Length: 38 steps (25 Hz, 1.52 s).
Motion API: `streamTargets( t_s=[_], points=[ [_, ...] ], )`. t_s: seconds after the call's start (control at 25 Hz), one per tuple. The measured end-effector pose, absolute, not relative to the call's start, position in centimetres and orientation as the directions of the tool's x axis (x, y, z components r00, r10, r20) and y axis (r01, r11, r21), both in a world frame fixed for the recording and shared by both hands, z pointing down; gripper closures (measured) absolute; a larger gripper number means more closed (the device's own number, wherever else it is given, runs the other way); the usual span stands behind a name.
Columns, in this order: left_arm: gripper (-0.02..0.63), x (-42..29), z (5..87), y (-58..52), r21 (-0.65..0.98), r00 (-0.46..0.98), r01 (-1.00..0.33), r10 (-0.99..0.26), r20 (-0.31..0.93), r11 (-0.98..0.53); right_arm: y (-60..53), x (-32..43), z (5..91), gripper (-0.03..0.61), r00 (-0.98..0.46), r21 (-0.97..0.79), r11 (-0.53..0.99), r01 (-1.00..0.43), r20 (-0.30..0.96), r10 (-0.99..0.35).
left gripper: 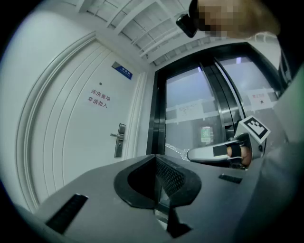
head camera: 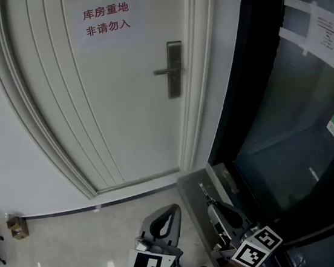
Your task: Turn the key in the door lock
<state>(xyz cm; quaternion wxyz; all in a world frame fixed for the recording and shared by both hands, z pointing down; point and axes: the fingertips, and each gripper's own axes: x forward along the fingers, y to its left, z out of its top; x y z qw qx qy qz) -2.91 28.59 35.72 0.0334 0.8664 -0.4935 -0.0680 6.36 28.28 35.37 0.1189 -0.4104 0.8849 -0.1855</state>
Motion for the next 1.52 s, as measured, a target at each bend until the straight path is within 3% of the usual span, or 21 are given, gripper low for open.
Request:
streamTargets(
  t_s=[0.52, 1.32, 1.52],
  points=[
    [0.606, -5.9, 36.5, 20.9, 0.142, 0.486, -0.859, -0.871, -0.068, -0.491, 19.2, 3.3, 36.1, 0.558, -0.669, -0.553, 0.584, -0.594, -0.063, -0.741],
    [0.606, -1.0, 35.5, 0.1, 0.107, 0.407, -0.906, -0.912, -0.047, -0.410, -2.3, 7.2, 35.9, 0.558, -0.747, -0.591, 0.630, -0.504, -0.066, -0.661],
    [0.606, -0.5, 35.3, -3.1, 0.098, 0.384, -0.917, -0.922, -0.043, -0.386, -7.3, 7.1, 36.8, 0.558, -0.780, -0.721, 0.574, -0.389, -0.075, -0.622]
  ],
)
